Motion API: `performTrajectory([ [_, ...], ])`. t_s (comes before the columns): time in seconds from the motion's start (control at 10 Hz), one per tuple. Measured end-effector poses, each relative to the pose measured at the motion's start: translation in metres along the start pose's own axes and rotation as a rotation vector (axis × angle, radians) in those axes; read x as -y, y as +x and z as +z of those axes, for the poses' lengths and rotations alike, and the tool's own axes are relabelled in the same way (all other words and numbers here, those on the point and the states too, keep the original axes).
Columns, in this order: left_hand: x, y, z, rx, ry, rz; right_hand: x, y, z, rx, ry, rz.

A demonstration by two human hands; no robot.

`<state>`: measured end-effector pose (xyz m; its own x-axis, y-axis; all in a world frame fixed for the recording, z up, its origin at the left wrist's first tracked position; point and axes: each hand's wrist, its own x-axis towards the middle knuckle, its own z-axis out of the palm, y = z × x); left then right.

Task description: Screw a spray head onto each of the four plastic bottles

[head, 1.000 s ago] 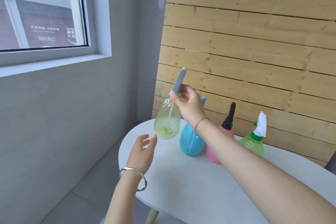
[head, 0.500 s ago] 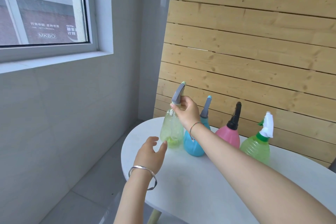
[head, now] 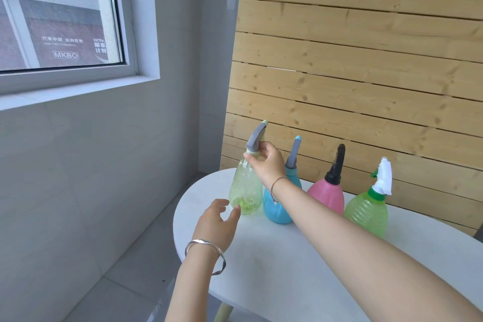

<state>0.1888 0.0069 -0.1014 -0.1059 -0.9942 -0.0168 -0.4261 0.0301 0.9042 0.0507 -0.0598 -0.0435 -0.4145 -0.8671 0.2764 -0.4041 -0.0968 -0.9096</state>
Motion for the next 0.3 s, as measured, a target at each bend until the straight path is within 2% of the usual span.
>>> performTrajectory([
  [0.3,-0.006,-0.001,0.007,0.007,0.030,0.012,0.025,-0.023,-0.025,0.016,-0.041,-0.034],
])
